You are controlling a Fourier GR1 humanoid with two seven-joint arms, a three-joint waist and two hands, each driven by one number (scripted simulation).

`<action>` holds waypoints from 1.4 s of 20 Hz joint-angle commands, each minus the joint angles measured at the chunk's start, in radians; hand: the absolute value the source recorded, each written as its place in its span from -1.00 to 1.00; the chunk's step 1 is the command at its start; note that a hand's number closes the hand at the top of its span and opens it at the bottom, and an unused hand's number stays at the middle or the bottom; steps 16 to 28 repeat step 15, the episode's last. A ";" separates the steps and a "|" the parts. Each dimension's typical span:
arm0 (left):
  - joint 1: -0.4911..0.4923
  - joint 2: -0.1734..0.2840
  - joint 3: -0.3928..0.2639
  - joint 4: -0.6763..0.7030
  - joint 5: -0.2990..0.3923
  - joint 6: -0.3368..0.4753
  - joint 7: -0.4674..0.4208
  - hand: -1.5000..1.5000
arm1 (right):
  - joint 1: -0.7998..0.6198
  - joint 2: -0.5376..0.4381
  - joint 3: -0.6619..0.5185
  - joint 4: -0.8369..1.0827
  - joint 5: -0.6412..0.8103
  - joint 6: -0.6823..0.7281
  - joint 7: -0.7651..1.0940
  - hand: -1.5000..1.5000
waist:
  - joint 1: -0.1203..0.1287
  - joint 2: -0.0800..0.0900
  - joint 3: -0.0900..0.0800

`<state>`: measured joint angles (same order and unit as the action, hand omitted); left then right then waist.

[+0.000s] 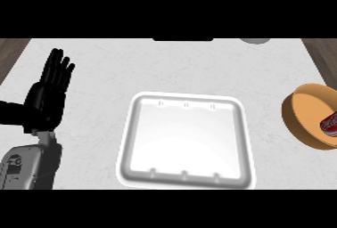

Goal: Pick the can from the tray and place it in the pot

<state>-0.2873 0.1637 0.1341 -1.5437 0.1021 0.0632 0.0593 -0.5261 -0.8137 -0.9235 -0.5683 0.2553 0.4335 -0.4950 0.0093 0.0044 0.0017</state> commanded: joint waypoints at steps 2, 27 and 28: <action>0.002 0.016 0.010 0.017 0.018 -0.032 -0.007 0.00 | -0.001 -0.156 -0.030 0.185 -0.034 0.055 -0.064 -1.00 | 0.009 0.004 0.002; -0.017 -0.012 -0.001 0.004 -0.018 0.024 -0.016 0.00 | 0.174 -0.296 -0.065 0.323 -0.065 0.164 -0.228 -1.00 | -0.002 0.008 0.008; -0.017 -0.012 -0.001 0.004 -0.018 0.024 -0.016 0.00 | 0.174 -0.296 -0.065 0.323 -0.065 0.164 -0.228 -1.00 | -0.002 0.008 0.008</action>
